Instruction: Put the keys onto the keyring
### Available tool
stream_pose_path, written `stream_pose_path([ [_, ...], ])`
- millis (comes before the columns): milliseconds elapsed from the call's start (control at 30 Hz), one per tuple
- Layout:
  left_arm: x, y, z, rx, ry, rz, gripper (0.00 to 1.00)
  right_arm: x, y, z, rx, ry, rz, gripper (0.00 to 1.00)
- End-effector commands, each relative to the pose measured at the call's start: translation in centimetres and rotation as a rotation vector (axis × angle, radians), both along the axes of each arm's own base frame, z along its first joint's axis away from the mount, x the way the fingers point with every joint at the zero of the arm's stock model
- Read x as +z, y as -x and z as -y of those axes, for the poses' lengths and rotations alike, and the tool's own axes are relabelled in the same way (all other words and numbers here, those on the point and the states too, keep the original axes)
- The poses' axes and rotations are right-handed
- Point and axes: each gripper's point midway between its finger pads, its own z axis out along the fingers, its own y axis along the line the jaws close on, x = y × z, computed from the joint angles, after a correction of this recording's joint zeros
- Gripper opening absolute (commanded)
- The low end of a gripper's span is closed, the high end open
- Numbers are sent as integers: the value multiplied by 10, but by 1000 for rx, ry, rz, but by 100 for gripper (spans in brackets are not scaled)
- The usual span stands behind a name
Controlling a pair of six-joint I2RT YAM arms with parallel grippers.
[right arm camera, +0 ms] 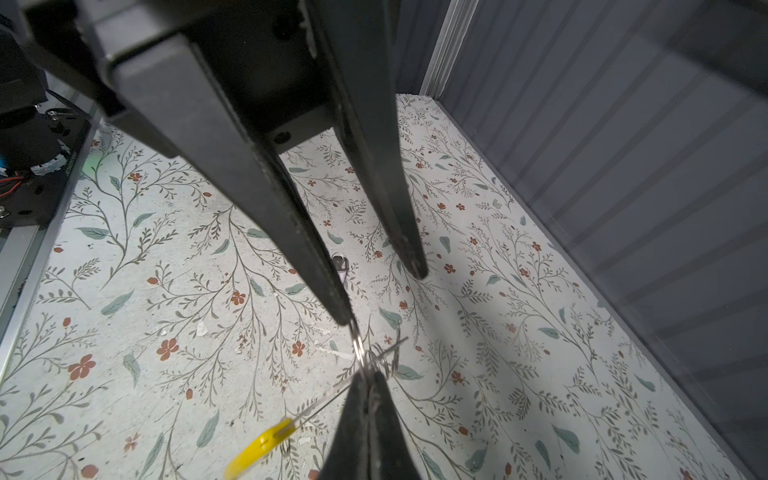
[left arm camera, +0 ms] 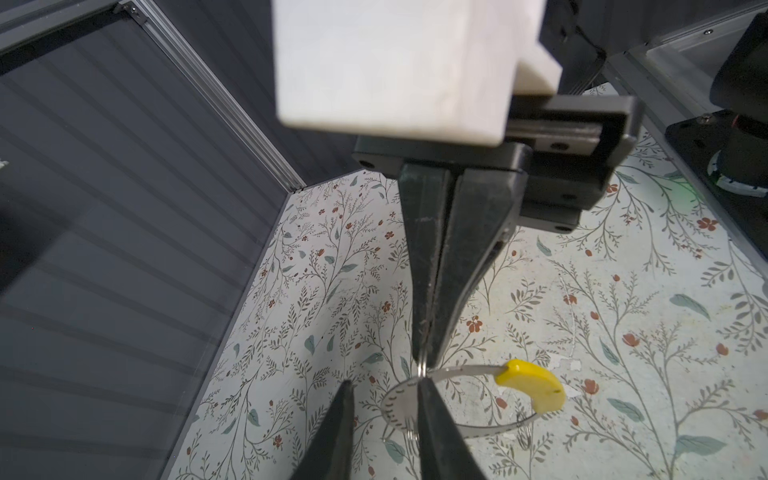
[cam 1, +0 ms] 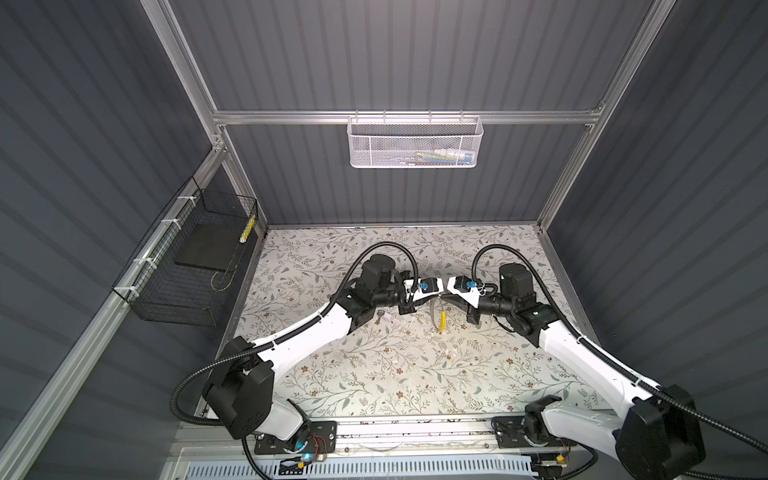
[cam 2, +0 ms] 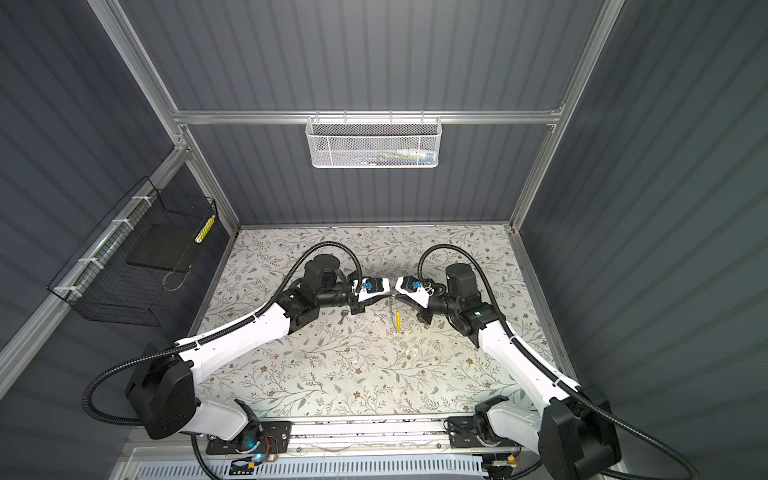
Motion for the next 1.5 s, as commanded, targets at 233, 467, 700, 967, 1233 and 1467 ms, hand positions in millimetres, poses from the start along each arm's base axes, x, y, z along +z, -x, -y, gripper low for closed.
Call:
stream_pose_path([
  [233, 1, 12, 8, -59, -1, -68, 30, 25, -2, -2, -3, -15, 61, 0],
  [467, 3, 7, 12, -42, 3, -53, 25, 27, 4, -1, 4, -3, 173, 0],
  [700, 3, 7, 11, -25, -10, -21, 22, 29, 2, 4, -38, 2, 275, 0],
  [967, 9, 12, 13, -33, -2, -8, 20, 25, 0, 4, -51, 25, 296, 0],
  [1233, 12, 12, 15, -31, 21, -5, 14, 26, 2, 3, -46, 24, 299, 0],
  [1467, 13, 21, 17, -75, 55, -18, 0, 22, 6, 2, -33, 3, 299, 5],
])
